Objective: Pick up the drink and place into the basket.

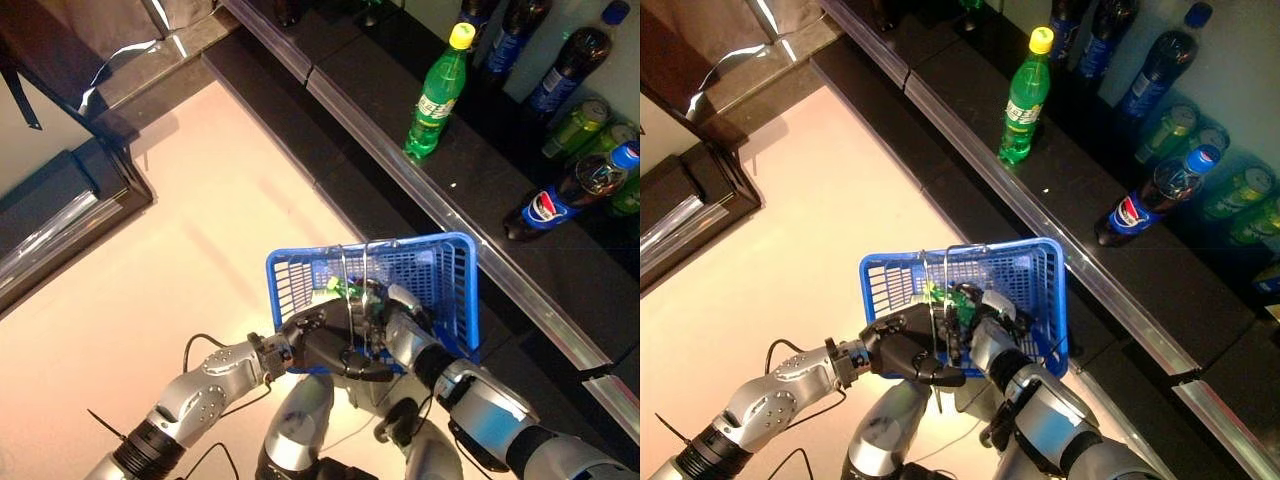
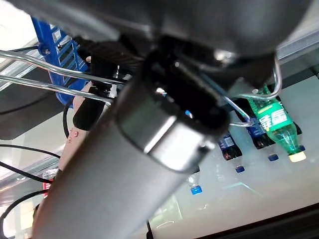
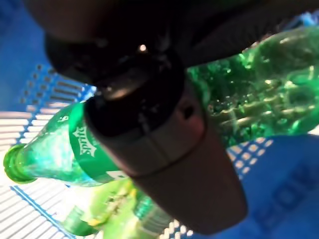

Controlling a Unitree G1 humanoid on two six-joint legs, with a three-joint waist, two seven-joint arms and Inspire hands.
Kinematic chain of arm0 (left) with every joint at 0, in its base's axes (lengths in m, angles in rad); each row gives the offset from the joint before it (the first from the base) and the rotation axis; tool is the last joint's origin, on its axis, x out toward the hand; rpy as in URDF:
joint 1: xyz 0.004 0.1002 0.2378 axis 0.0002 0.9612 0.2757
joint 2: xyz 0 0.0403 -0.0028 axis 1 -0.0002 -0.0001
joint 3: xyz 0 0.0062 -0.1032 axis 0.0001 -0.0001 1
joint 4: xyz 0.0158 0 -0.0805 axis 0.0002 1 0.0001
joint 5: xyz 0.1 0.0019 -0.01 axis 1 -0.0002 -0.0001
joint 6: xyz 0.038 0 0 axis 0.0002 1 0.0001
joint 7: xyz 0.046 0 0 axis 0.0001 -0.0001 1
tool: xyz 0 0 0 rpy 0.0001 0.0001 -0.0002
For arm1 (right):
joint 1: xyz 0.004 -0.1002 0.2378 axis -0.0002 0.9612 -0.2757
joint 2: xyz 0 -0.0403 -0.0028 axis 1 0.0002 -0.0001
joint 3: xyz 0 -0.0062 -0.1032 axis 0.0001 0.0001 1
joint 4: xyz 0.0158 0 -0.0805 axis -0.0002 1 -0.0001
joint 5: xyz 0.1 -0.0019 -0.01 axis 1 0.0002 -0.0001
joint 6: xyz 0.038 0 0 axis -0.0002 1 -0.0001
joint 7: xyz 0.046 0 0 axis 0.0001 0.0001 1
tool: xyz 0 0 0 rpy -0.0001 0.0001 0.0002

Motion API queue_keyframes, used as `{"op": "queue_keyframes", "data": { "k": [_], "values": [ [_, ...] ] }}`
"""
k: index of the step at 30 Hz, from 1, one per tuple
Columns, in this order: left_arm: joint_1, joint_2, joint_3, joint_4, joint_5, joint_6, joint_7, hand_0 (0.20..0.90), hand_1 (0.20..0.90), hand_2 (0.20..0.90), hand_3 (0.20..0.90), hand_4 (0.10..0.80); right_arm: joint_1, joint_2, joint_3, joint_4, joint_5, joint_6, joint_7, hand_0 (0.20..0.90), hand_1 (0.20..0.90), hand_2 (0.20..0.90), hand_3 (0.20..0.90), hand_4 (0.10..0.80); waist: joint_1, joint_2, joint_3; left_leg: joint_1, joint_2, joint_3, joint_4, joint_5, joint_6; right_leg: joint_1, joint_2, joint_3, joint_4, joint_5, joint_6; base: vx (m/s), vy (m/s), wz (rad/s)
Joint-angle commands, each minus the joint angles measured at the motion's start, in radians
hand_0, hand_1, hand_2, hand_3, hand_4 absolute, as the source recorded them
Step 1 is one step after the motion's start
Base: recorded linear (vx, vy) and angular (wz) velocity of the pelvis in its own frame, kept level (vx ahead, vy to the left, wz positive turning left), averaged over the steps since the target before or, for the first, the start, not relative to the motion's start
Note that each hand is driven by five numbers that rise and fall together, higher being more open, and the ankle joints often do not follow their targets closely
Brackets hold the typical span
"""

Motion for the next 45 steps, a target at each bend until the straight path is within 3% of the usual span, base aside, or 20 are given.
{"op": "queue_keyframes", "data": {
  "k": [1, 5, 7, 9, 10, 11, 19, 27, 37, 45],
  "values": [
    [-0.207, -0.176, 0.045, -0.436, -0.180, -0.239, -0.178, 0.300, 0.300, 0.300, 0.200, 0.100, -0.091, -0.048, 0.045, 0.074, -0.087, 0.048, -0.029, 0.300, 0.300, 0.300, 0.200, 0.100, 0.003, -0.010, -0.085, -0.067, -0.027, 0.035, 0.120, -0.034, 0.071, 0.051, 0.023, 0.006, -0.109, 0.142, -0.037, 0.000, 0.000, 0.00],
    [-0.216, -0.185, 0.033, -0.437, -0.173, -0.249, -0.164, 0.300, 0.300, 0.300, 0.200, 0.100, -0.080, -0.046, 0.043, 0.087, -0.084, 0.050, -0.041, 0.300, 0.300, 0.300, 0.200, 0.100, 0.000, -0.006, -0.076, -0.071, -0.028, 0.037, 0.121, -0.032, 0.072, 0.044, 0.018, 0.007, -0.103, 0.143, -0.033, 0.002, 0.000, 0.01],
    [-0.273, -0.223, -0.001, -0.430, -0.138, -0.237, -0.081, 0.300, 0.300, 0.300, 0.200, 0.100, -0.086, -0.010, 0.053, 0.107, -0.053, 0.049, -0.058, 0.300, 0.300, 0.300, 0.200, 0.100, -0.006, -0.017, -0.069, -0.069, -0.025, 0.041, 0.127, -0.036, 0.074, 0.043, 0.021, 0.017, -0.095, 0.143, -0.033, 0.057, -0.025, 0.06],
    [-0.324, -0.251, -0.029, -0.412, -0.117, -0.235, -0.014, 0.300, 0.300, 0.300, 0.200, 0.100, -0.103, 0.019, 0.063, 0.123, -0.042, 0.048, -0.060, 0.535, 0.535, 0.535, 0.475, 0.375, -0.013, -0.029, -0.068, -0.070, -0.021, 0.046, 0.133, -0.038, 0.074, 0.041, 0.025, 0.027, -0.090, 0.143, -0.034, 0.066, -0.034, 0.06],
    [-0.343, -0.261, -0.041, -0.402, -0.109, -0.240, 0.007, 0.300, 0.300, 0.300, 0.200, 0.100, -0.110, 0.025, 0.067, 0.126, -0.036, 0.047, -0.061, 0.759, 0.759, 0.759, 0.735, 0.635, -0.017, -0.033, -0.068, -0.070, -0.020, 0.047, 0.134, -0.038, 0.073, 0.039, 0.025, 0.031, -0.089, 0.144, -0.033, 0.031, -0.016, 0.03],
    [-0.377, -0.276, -0.058, -0.385, -0.099, -0.251, 0.043, 0.300, 0.300, 0.300, 0.200, 0.100, -0.122, 0.032, 0.072, 0.128, -0.028, 0.045, -0.060, 0.900, 0.900, 0.900, 0.900, 0.800, -0.025, -0.037, -0.068, -0.072, -0.017, 0.051, 0.134, -0.038, 0.074, 0.034, 0.026, 0.037, -0.089, 0.146, -0.033, 0.000, 0.000, 0.00],
    [-0.535, -0.358, -0.113, -0.265, -0.038, -0.338, 0.213, 0.300, 0.300, 0.300, 0.200, 0.100, -0.171, 0.040, 0.084, 0.089, 0.018, -0.006, -0.085, 0.900, 0.900, 0.900, 0.900, 0.800, -0.093, -0.056, -0.066, -0.071, 0.003, 0.085, 0.131, -0.041, 0.065, -0.002, 0.039, 0.087, -0.075, 0.143, -0.032, 0.001, 0.054, -0.11],
    [-0.601, -0.426, -0.118, -0.232, 0.050, -0.351, 0.338, 0.300, 0.300, 0.300, 0.200, 0.100, -0.184, 0.009, 0.080, -0.037, 0.085, -0.035, -0.173, 0.900, 0.900, 0.900, 0.900, 0.800, -0.148, -0.073, -0.061, -0.070, 0.020, 0.111, 0.131, -0.044, 0.066, -0.032, 0.045, 0.121, -0.055, 0.138, -0.029, 0.000, 0.050, -0.14],
    [-0.582, -0.438, -0.068, -0.245, 0.166, -0.392, 0.423, 0.300, 0.300, 0.300, 0.200, 0.100, -0.103, -0.115, 0.021, -0.348, 0.136, 0.009, -0.267, 0.900, 0.900, 0.900, 0.900, 0.800, -0.217, -0.098, -0.062, -0.061, 0.044, 0.150, 0.124, -0.049, 0.067, -0.054, 0.058, 0.158, -0.049, 0.132, -0.029, -0.012, 0.037, -0.14],
    [-0.549, -0.421, -0.005, -0.271, 0.217, -0.415, 0.474, 0.300, 0.300, 0.300, 0.200, 0.100, 0.004, -0.183, -0.079, -0.549, 0.167, -0.037, -0.285, 0.900, 0.900, 0.900, 0.900, 0.800, -0.260, -0.120, -0.064, -0.045, 0.063, 0.171, 0.115, -0.054, 0.069, -0.054, 0.074, 0.177, -0.051, 0.124, -0.029, -0.003, 0.000, -0.11]
  ]
}}
